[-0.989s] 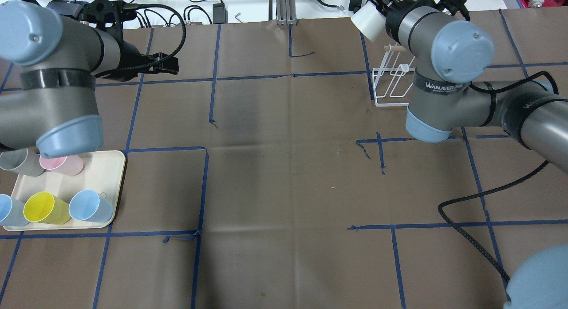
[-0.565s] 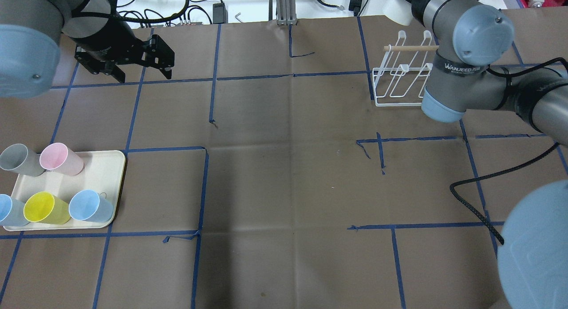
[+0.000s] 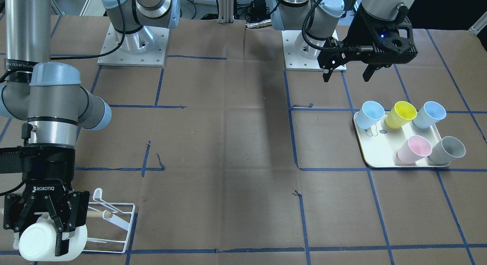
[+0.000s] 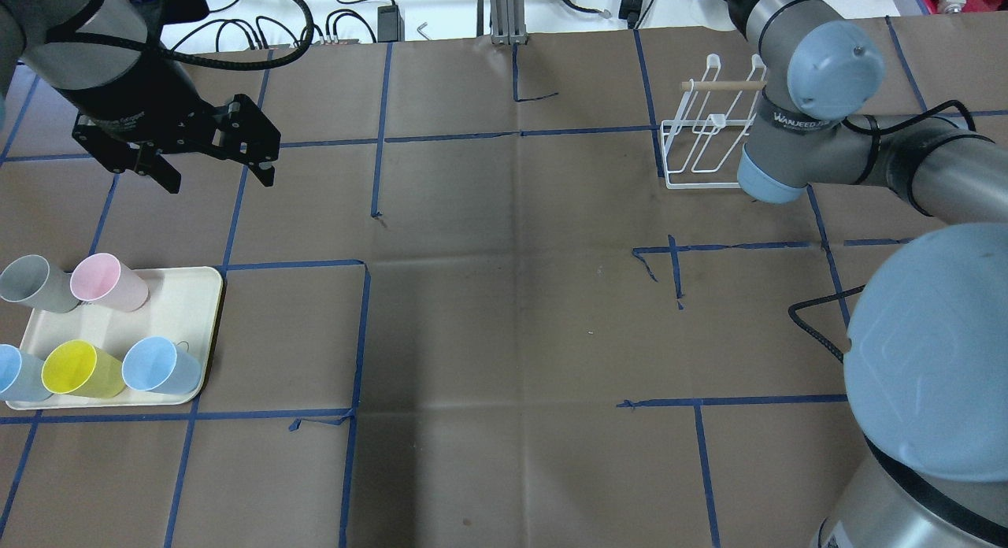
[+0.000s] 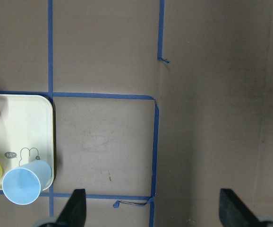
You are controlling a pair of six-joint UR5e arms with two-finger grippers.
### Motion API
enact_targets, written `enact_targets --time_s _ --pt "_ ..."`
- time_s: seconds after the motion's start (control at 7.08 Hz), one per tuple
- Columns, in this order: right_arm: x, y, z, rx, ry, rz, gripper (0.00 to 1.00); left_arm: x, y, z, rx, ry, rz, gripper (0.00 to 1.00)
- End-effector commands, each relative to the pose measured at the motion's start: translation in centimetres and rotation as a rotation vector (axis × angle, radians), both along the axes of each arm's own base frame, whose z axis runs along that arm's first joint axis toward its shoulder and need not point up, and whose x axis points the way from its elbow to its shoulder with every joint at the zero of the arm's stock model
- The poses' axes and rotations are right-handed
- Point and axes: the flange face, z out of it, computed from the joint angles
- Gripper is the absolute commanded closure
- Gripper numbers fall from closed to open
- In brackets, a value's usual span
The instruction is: Transfer IKEA cup to right arm and place on rack
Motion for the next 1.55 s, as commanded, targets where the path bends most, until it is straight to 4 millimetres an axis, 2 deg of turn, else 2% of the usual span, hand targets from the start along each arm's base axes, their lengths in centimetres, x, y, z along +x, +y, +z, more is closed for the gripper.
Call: enact_targets --time_s 0.0,0.28,0.56,0.71,0.85,0.99,1.27,1.41 --pt "-0.5 -0.1 -2.3 0.017 0.013 -0.002 0.91 2.7 1.6 -1.3 0.023 -0.001 -0.012 0.01" --pt "-1.4 0.1 -3.9 0.049 0.038 -0.003 0.90 9.1 4.1 -3.8 0.055 0.012 -0.055 0.01" --pt "-1.6 0.0 -5.5 0.077 0.036 -0.009 0.90 15.2 7.1 -8.0 0.059 0.019 -0.075 0.01" --pt "-1.5 0.2 -6.0 0.091 0.037 -0.010 0.76 17.6 8.1 -10.6 0.051 0.016 -0.102 0.01" --pt "-1.5 0.2 -6.2 0.094 0.035 -0.010 0.32 19.2 8.9 -12.4 0.052 0.021 -0.095 0.01" --pt "-1.5 0.1 -7.0 0.113 0.018 -0.014 0.00 19.4 9.0 -13.0 0.053 0.024 -0.089 0.01" --pt "-1.3 0.4 -7.4 0.126 0.017 -0.010 0.00 19.8 8.3 -14.8 0.054 0.029 -0.083 0.01" --pt "-1.3 0.4 -7.0 0.118 0.027 -0.007 0.00 20.0 8.0 -17.6 0.044 0.021 -0.081 0.01"
